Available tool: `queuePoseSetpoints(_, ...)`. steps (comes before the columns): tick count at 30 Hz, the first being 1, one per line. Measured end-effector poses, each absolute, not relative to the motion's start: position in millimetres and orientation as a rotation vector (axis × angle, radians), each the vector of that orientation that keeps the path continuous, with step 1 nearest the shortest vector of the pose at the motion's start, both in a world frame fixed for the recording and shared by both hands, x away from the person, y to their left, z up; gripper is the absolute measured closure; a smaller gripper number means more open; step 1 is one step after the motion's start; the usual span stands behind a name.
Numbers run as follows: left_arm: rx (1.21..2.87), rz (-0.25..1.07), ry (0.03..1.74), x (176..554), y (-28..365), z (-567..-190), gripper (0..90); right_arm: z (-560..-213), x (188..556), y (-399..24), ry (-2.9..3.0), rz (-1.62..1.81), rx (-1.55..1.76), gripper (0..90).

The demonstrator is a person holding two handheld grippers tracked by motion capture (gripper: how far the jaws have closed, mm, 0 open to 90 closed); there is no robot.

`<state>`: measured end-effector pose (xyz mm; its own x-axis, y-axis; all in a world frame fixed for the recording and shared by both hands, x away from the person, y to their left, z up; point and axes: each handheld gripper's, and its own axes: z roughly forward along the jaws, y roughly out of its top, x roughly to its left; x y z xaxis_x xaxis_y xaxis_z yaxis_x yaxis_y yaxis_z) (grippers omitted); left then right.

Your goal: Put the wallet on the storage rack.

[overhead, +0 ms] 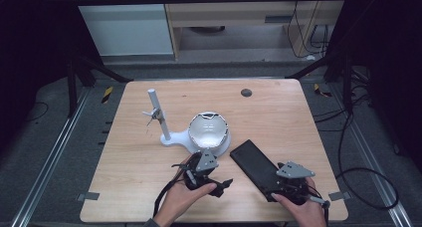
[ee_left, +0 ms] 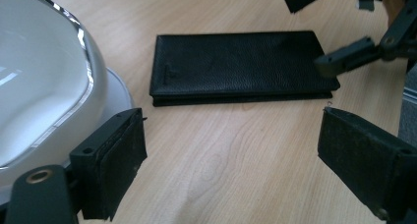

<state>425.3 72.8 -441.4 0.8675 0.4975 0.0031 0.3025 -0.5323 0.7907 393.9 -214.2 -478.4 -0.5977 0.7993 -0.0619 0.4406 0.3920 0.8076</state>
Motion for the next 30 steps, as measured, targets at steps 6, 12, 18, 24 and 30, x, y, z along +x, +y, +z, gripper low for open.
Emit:
queuePoseSetpoints(6,2.214,0.243,0.551,433,61,-458,10.8,-479,393,-222,2.190,1.074,1.090,10.7)
queuePoseSetpoints(12,2.249,0.194,0.530,446,47,-470,11.0,-480,393,-224,2.191,1.079,1.097,10.9)
queuePoseSetpoints(18,2.278,0.197,0.546,458,35,-479,10.9,-480,393,-225,2.198,1.071,1.104,11.3)
queuePoseSetpoints(24,2.274,0.189,0.542,456,32,-482,10.9,-481,396,-227,2.185,1.067,1.126,14.7)
queuePoseSetpoints(30,2.266,0.132,0.528,455,26,-485,11.1,-480,394,-230,2.166,1.063,1.139,19.7)
